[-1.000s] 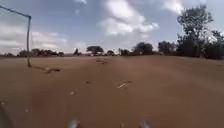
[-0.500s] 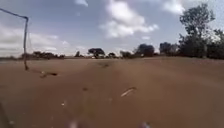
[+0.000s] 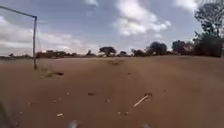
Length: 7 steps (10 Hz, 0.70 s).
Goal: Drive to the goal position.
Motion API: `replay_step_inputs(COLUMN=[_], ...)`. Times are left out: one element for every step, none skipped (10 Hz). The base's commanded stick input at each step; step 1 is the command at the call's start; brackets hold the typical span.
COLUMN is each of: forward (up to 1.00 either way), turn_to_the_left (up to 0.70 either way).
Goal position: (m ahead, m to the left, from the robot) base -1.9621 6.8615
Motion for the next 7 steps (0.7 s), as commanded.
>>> replay_step_inputs(forward=[0.70,0.70,0.70,0.70,0.70,0.70,0.70], turn_to_the_left=[0.00,0.00,0.00,0.00,0.00,0.00,0.00])
